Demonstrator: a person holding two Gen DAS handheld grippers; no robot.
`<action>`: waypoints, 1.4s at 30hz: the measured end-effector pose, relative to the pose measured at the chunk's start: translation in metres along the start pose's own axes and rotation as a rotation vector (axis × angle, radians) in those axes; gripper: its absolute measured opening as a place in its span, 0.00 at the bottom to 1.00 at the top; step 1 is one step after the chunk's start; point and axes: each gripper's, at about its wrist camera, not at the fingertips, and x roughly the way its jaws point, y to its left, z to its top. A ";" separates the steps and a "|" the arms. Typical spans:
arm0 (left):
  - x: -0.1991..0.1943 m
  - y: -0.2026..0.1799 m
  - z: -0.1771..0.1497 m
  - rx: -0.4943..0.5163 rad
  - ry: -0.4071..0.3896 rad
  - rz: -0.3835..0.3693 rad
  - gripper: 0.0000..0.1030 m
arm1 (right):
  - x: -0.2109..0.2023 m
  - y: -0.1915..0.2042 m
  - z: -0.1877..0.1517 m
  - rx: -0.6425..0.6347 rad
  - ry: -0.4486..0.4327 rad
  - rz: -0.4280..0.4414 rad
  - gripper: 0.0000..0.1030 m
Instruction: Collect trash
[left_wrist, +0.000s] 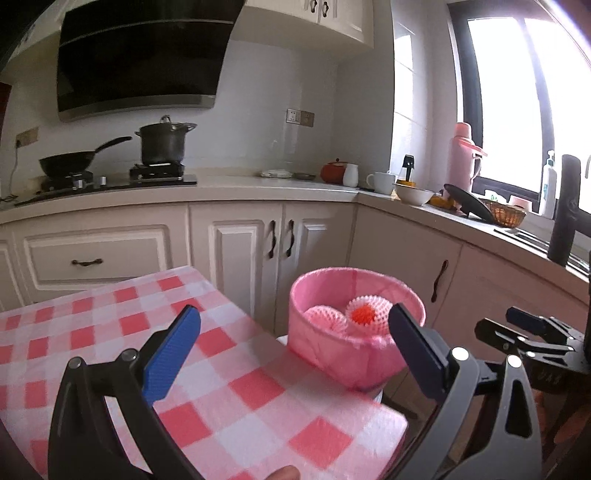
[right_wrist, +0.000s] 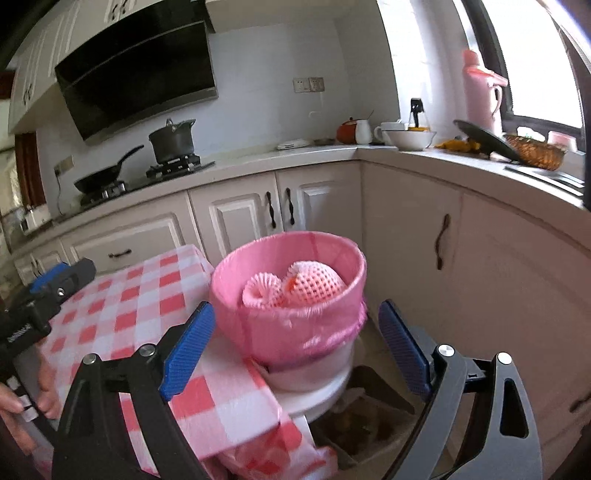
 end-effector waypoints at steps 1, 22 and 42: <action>-0.009 0.001 -0.003 0.000 0.000 0.008 0.96 | -0.005 0.007 -0.002 -0.017 0.003 -0.003 0.82; -0.093 0.016 -0.017 0.011 -0.045 0.089 0.96 | -0.046 0.059 -0.017 -0.068 -0.004 0.014 0.82; -0.074 0.009 -0.023 0.026 0.016 0.056 0.96 | -0.038 0.053 -0.020 -0.039 0.038 -0.006 0.82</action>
